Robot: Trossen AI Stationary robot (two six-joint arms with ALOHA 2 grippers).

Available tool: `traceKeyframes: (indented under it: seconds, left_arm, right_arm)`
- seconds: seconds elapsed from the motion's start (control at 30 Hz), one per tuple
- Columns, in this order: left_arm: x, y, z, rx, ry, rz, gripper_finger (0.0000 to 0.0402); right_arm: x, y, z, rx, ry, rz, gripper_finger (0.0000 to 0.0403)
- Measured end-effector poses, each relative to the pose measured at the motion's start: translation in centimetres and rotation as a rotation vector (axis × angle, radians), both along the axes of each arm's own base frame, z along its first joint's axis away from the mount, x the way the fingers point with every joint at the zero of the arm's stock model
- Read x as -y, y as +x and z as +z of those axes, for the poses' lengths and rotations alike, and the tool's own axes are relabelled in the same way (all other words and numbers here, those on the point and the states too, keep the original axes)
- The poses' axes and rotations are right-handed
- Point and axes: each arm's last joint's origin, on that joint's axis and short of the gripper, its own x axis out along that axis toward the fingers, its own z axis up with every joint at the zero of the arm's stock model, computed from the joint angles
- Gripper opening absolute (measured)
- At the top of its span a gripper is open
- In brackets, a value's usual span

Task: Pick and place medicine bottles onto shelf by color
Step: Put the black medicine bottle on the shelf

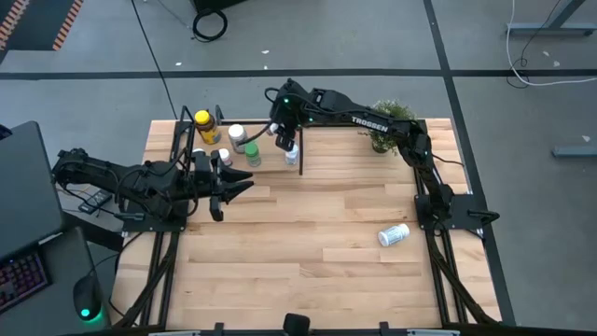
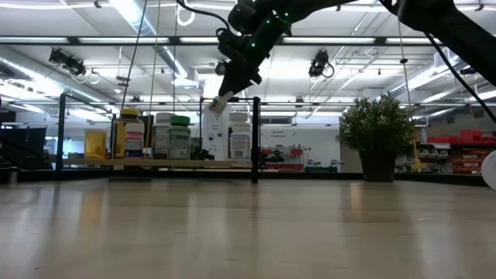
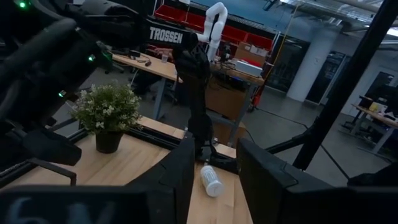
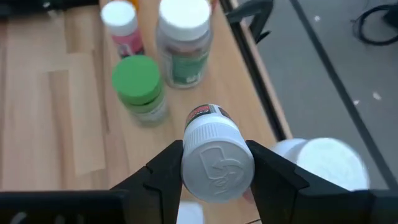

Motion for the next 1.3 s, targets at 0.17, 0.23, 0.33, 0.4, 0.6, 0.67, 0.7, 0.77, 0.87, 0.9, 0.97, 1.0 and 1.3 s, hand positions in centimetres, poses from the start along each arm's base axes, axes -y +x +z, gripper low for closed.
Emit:
traceKeyframes:
  seconds: [0.17, 0.23, 0.33, 0.4, 0.6, 0.67, 0.7, 0.77, 0.87, 0.9, 0.97, 1.0, 1.3]
  left_arm:
    - [0.0, -0.2, 0.2, 0.009, -0.002, 0.0, 0.0127]
    - [0.0, -0.2, 0.1, 0.007, -0.002, 0.0, 0.0124]
    - [0.0, -0.2, 0.3, 0.018, -0.005, 0.0, 0.012]
    - [0.0, -0.2, 0.3, 0.02, -0.01, 0.0, 0.0119]
    - [-0.1, -0.2, 0.3, 0.031, -0.032, 0.0, 0.0123]
    - [-0.1, -0.2, 0.4, 0.041, -0.035, 0.0, 0.0122]
    - [-0.1, -0.2, 0.5, 0.045, -0.036, 0.0, 0.0121]
    - [-0.1, -0.2, 0.5, 0.049, -0.037, 0.0, 0.0119]
    - [-0.1, -0.2, 0.5, 0.053, -0.038, 0.0, 0.0117]
    - [-0.1, -0.2, 0.5, 0.053, -0.038, 0.0, 0.0117]
    - [-0.1, -0.2, 0.6, 0.054, -0.039, 0.0, 0.0118]
    - [-0.1, -0.2, 0.6, 0.056, -0.039, 0.0, 0.0119]
    - [-0.1, -0.2, 0.6, 0.06, -0.042, -0.002, 0.012]
  right_arm:
    - [-0.5, 0.1, -0.1, -0.002, 0.02, 0.044, 0.0162]
    - [-0.7, 0.2, -0.1, -0.003, 0.006, 0.065, 0.0162]
    - [-0.6, 0.3, 0.0, 0.001, 0.001, 0.071, 0.0162]
    - [-0.6, 0.3, 0.0, 0.003, 0.001, 0.072, 0.0162]
    - [-1.5, 0.6, 0.0, 0.007, 0.018, 0.108, 0.0162]
    - [-1.9, 0.7, -0.1, 0.001, 0.022, 0.119, 0.0162]
    - [-2.2, 0.7, -0.1, -0.002, 0.024, 0.124, 0.0162]
    - [-2.6, 0.8, -0.2, -0.018, 0.034, 0.127, 0.0162]
    - [-3.1, 1.0, -0.9, -0.056, 0.034, 0.115, 0.0162]
    - [-3.2, 1.0, -1.2, -0.081, 0.043, 0.117, 0.0162]
    - [-3.4, 1.6, -2.3, -0.094, 0.05, 0.126, 0.0162]
    - [-3.4, 1.8, -2.7, -0.102, 0.056, 0.126, 0.0162]
    - [-3.7, 3.1, -5.8, -0.168, 0.08, 0.143, 0.0162]
